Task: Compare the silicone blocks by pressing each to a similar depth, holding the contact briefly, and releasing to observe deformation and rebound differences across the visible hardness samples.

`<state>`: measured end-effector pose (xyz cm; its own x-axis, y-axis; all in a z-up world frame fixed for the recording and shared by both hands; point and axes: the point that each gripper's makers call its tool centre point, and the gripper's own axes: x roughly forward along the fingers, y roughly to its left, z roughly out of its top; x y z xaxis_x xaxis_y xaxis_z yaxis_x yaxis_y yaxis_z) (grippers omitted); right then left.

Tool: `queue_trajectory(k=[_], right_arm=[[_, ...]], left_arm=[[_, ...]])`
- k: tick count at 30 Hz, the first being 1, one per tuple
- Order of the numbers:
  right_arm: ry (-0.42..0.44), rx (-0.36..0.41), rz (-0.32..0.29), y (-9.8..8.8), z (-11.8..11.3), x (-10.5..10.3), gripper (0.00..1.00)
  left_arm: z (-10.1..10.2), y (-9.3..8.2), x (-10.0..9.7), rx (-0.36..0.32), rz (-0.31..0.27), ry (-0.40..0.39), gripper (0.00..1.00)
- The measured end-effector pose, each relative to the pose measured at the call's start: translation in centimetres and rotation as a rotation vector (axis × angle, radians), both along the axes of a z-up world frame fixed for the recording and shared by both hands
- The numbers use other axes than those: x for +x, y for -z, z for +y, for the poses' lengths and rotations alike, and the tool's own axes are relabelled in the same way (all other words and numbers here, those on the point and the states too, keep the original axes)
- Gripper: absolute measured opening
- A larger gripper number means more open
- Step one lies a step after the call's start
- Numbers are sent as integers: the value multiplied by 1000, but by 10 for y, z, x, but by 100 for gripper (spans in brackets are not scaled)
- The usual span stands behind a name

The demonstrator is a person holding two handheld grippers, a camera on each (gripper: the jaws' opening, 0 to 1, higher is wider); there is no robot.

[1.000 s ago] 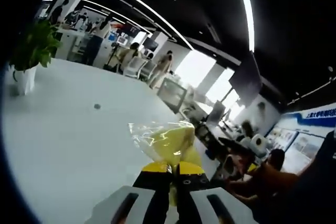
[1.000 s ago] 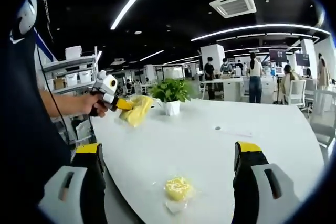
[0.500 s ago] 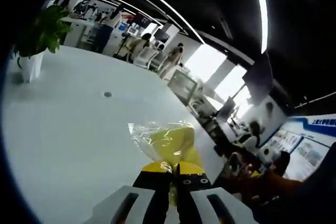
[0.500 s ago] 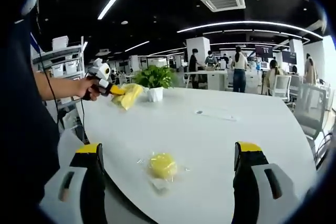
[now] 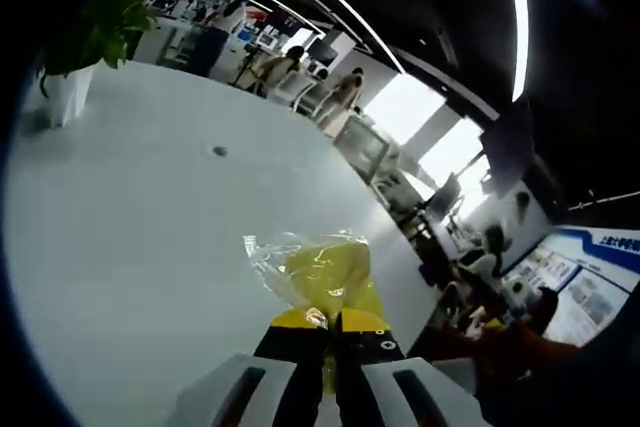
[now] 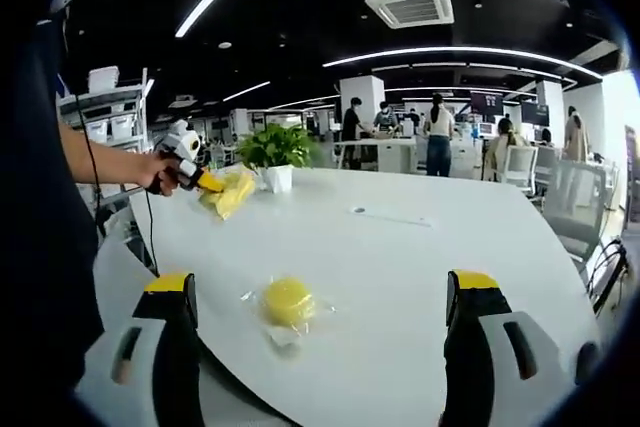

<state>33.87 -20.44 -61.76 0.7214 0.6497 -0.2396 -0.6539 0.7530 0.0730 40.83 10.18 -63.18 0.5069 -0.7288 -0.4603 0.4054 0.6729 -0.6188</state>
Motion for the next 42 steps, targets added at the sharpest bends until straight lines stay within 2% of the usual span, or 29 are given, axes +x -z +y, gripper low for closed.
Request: queue_trajectory(k=[6, 8, 16, 19, 29, 30, 34, 36, 42], right_arm=[[6, 0, 40, 14, -3, -4, 97], [7, 8, 54, 17, -3, -6, 97], [17, 8, 90, 29, -5, -10, 97], [26, 7, 109, 36, -7, -11, 97], [39, 22, 130, 41, -8, -14, 97], [41, 22, 132, 42, -9, -14, 97], [47, 22, 136, 42, -10, -14, 97], [50, 20, 137, 42, -11, -15, 97], [56, 5, 150, 48, -14, -17, 97]], left_arm=[[-2, 25, -1, -1, 16, 14, 0], [-2, 38, -2, -1, 54, 13, 0], [0, 68, -4, -5, 136, 8, 0], [2, 85, -3, 6, 177, 5, 0], [-12, 112, -6, 16, 235, 43, 0], [-10, 118, -8, 30, 245, 41, 0], [3, 133, -4, 13, 275, 18, 0], [0, 132, -6, 15, 286, 16, 0], [6, 147, -11, 45, 312, 16, 0]])
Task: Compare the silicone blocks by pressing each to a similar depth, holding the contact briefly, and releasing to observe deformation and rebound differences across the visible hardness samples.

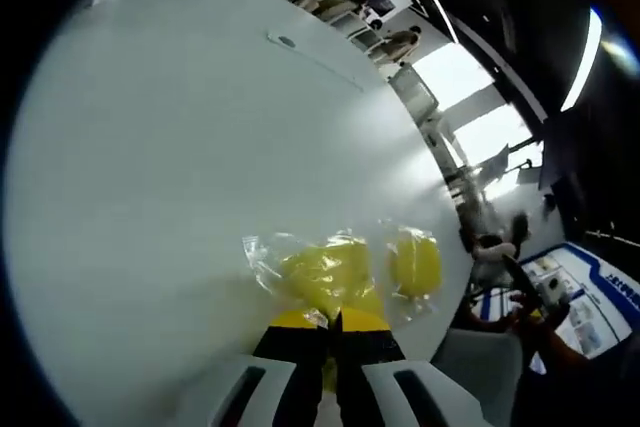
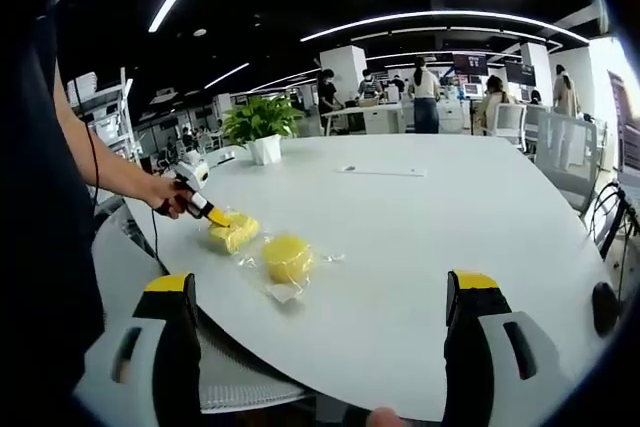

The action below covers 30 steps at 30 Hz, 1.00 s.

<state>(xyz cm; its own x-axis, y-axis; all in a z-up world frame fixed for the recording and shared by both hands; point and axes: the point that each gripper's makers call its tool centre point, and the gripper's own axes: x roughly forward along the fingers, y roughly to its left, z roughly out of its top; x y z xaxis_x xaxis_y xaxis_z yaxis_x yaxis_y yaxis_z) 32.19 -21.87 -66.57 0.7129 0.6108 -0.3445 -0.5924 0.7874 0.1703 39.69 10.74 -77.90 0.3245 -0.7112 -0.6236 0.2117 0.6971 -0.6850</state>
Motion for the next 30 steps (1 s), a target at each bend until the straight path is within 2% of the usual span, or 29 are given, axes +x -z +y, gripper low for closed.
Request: queue_trajectory(k=[5, 8, 12, 15, 19, 23, 25, 27, 30], right_arm=[[3, -2, 11, 2, 1, -1, 97], [6, -7, 14, 3, 2, 0, 97], [19, 3, 14, 2, 1, 2, 97], [22, 6, 19, 3, 2, 2, 97], [24, 7, 22, 4, 2, 2, 97], [29, 16, 30, 5, 1, 1, 97], [26, 15, 33, 5, 3, 1, 97], [30, 23, 36, 4, 3, 1, 97], [39, 32, 31, 3, 1, 4, 97]], left_arm=[[2, 5, 1, 29, 12, 6, 1], [1, 8, 1, 76, -19, 54, 1], [3, 11, 1, 94, -34, 67, 2], [3, 11, 1, 108, -74, 92, 2], [7, 14, 5, 111, -61, 88, 2], [8, 18, 8, 145, -46, 99, 2], [11, 20, 9, 137, -34, 91, 3], [13, 21, 10, 97, -19, 59, 4], [14, 21, 10, 84, -49, 44, 5]])
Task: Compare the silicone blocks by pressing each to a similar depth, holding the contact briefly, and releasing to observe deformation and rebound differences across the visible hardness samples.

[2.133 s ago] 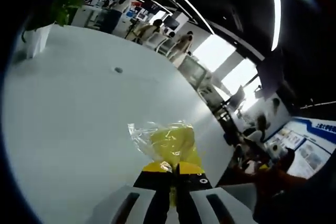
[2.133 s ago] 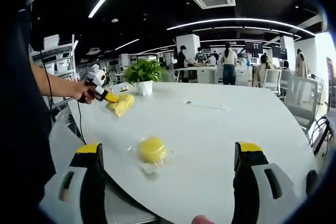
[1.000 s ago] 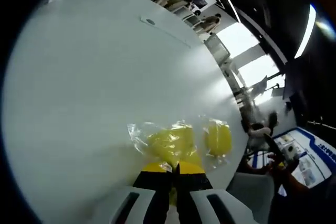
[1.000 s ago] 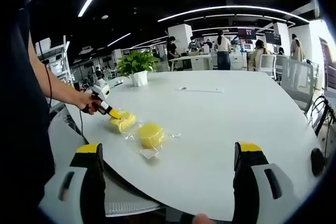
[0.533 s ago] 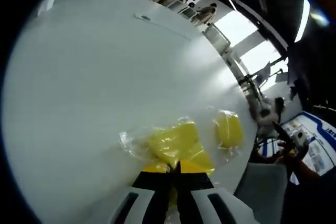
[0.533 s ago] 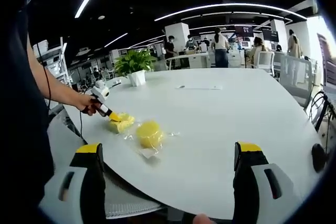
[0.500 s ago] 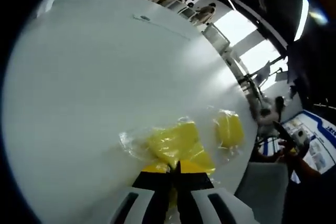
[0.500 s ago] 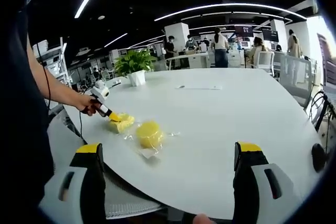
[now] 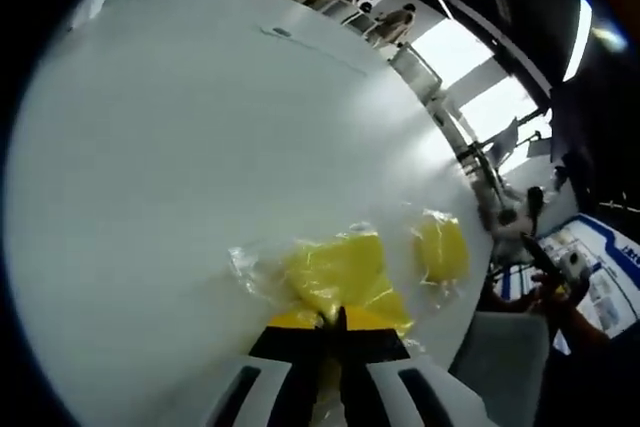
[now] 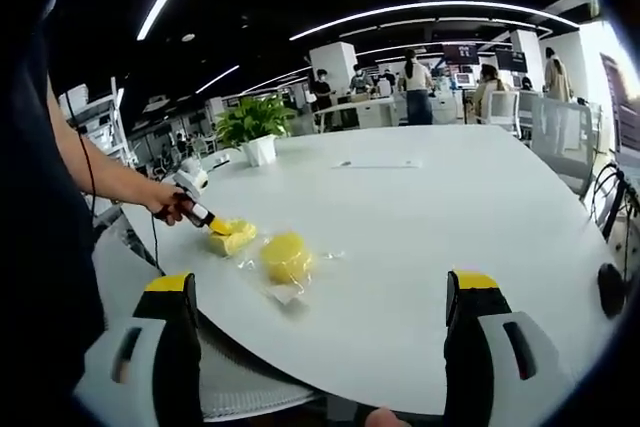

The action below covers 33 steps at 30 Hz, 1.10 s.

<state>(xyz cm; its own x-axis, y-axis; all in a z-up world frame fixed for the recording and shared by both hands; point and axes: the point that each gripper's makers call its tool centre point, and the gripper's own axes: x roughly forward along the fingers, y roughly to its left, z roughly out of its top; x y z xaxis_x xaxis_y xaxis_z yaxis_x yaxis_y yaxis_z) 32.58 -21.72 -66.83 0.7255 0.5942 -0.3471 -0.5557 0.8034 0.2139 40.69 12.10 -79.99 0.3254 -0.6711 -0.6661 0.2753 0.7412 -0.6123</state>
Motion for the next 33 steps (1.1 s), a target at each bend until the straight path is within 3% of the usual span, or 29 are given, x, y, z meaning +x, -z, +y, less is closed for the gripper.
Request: queue_trajectory(k=[2, 3, 4, 6, 9, 11, 12, 15, 16, 21, 23, 25, 26, 33], right_arm=[[0, 5, -4, -1, 0, 1, 97], [-3, 3, -3, -1, 0, 0, 97], [-4, 3, -3, -1, 1, 0, 97], [-7, 2, 2, 0, 1, -1, 97], [-6, 8, 7, -1, 1, -1, 97], [-10, 6, 10, 0, 1, -1, 97], [-14, 6, 12, 0, 2, -2, 97], [-18, 5, 15, 0, 2, -1, 97], [-19, 6, 14, -1, 2, 0, 97], [-25, 8, 9, -1, 2, 5, 97], [-27, 9, 9, -2, 3, 5, 97], [-29, 10, 10, -2, 4, 5, 97], [-29, 12, 10, -2, 4, 6, 97], [-39, 4, 10, 0, 6, 8, 97]], left_arm=[[1, 0, 2, -36, 0, -38, 7], [3, 1, 3, -35, 12, -75, 14], [7, 3, 3, -20, -19, -53, 14], [4, 3, 1, -57, -30, -51, 16], [0, -2, -1, -37, -53, -37, 21], [-9, -10, 2, -20, -153, -15, 33], [-14, -17, 5, -39, -200, -30, 46], [-7, -17, 16, -50, -222, -72, 73], [-3, -18, 19, -28, -260, -76, 79], [4, -51, 13, 47, -449, -31, 91], [11, -75, 14, 79, -579, -66, 99], [13, -97, 6, 54, -638, -98, 100], [13, -102, 1, 43, -640, -104, 100], [35, -122, -32, 119, -695, -95, 100]])
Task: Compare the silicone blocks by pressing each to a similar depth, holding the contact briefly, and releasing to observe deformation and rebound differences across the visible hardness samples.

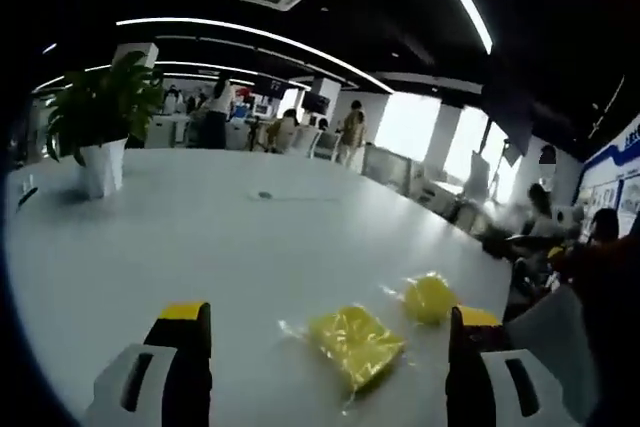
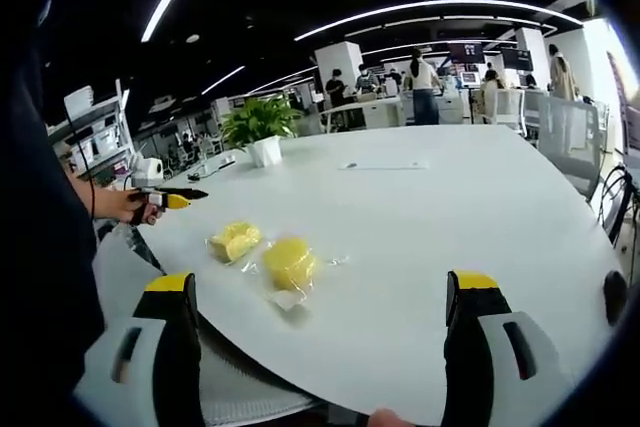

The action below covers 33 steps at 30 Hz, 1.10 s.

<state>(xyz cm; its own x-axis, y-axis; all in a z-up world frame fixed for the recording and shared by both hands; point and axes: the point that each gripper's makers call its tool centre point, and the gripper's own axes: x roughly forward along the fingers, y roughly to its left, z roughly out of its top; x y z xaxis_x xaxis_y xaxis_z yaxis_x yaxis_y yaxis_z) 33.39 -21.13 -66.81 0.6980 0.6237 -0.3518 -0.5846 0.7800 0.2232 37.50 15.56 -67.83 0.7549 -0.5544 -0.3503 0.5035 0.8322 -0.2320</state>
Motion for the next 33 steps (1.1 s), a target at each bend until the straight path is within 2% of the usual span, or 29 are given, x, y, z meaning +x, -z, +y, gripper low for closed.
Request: queue_trajectory(k=[2, 5, 6, 11, 12, 15, 17, 21, 26, 33], right_arm=[[1, 1, -4, -1, -1, 1, 97], [1, -1, -6, 0, -1, 2, 97], [0, 0, -6, 1, -1, 2, 97], [-10, -17, -7, 6, 2, 5, 97], [-12, -23, -10, 7, 2, 5, 97], [-21, -33, -17, 7, 3, 7, 97], [-24, -31, -17, 8, 3, 8, 97], [-35, -28, -5, 14, 3, 9, 97], [-47, -20, 1, 14, 4, 9, 97], [-48, -3, 6, 16, 4, 10, 97]], left_arm=[[5, -6, -9, 22, -11, -5, 100], [12, -13, -24, 20, -22, -21, 100], [18, -10, -20, 16, -20, -23, 100], [25, -7, -39, 31, -15, -32, 100], [30, -4, -38, 35, -12, -32, 100], [33, -4, -45, 21, -4, -29, 100], [34, -3, -49, 44, -6, -21, 100], [35, -2, -49, 48, 0, -23, 100], [22, -11, -45, 24, 6, -17, 100], [-19, -23, -28, -38, 35, 45, 100]])
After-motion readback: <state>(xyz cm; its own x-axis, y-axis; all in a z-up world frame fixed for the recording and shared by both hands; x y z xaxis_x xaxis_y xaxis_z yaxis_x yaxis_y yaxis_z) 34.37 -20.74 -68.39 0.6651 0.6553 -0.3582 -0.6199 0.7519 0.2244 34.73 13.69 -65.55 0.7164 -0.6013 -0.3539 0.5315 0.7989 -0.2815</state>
